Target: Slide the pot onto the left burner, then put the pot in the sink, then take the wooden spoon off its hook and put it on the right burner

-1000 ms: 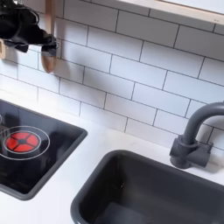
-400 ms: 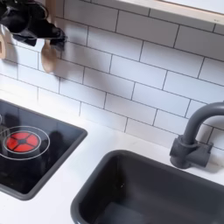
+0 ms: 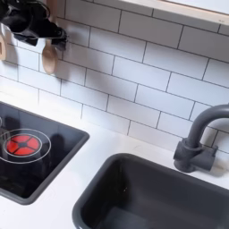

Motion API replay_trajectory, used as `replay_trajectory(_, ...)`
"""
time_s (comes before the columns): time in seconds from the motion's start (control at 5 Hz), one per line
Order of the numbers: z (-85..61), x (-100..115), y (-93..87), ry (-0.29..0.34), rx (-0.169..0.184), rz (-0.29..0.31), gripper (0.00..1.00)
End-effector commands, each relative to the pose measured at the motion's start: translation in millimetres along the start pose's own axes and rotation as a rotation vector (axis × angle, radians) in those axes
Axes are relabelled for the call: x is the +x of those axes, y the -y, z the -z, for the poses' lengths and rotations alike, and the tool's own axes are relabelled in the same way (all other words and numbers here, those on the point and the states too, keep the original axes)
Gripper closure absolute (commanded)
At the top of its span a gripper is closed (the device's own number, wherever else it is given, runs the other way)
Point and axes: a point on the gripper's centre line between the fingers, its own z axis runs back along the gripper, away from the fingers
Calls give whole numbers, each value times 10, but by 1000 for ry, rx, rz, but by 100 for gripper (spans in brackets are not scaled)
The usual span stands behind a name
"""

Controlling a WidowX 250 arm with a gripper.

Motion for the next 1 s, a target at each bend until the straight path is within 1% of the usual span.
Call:
replay_trajectory(0.0, 38, -24, 0, 3, 8, 11, 100)
replay_trajectory(0.2, 38, -4, 43, 12, 2, 12, 100)
replay_trajectory(0.6, 38, 25, 54, 27, 4, 18, 100)
replay_trajectory(0.8, -1, 35, 58, 44, -13, 15, 100)
